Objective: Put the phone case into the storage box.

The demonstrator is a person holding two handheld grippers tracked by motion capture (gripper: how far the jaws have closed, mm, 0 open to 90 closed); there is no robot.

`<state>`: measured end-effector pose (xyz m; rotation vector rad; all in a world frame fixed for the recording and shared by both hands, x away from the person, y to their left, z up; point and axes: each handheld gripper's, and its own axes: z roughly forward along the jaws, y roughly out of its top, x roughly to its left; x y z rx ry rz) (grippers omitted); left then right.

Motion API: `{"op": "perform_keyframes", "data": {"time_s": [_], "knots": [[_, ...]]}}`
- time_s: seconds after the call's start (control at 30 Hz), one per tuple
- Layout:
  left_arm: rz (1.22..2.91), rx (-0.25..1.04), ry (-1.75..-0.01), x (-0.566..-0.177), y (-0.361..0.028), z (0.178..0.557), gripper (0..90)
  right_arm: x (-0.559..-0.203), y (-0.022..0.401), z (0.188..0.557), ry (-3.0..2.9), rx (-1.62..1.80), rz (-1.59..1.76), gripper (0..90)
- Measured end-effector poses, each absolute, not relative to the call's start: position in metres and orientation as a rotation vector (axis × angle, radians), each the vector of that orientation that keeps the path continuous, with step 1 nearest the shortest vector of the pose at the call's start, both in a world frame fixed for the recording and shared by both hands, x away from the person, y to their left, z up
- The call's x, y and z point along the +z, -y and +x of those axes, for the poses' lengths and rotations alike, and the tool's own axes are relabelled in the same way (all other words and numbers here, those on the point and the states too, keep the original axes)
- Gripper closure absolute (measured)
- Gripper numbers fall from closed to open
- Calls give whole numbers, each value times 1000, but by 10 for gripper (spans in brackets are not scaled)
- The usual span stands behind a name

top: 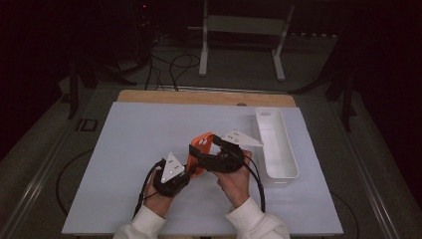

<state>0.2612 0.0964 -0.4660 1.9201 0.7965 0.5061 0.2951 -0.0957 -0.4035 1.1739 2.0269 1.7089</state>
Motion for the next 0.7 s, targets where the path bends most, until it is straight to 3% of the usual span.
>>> {"op": "perform_keyframes", "data": {"time_s": [0.17, 0.37, 0.57, 0.7], "knots": [[1918, 486, -786, -466, -97, 262, 769, -404, 96, 294, -2023, 1707, 1170, 163], [1899, 463, -797, -465, -98, 263, 554, -404, 95, 294, -2018, 1704, 1166, 163], [1870, 484, -846, -463, -101, 265, 259, -404, 95, 293, -2015, 1698, 1163, 163], [1853, 490, -859, -461, -104, 266, 151, -403, 96, 293, -2011, 1696, 1159, 163]]}}
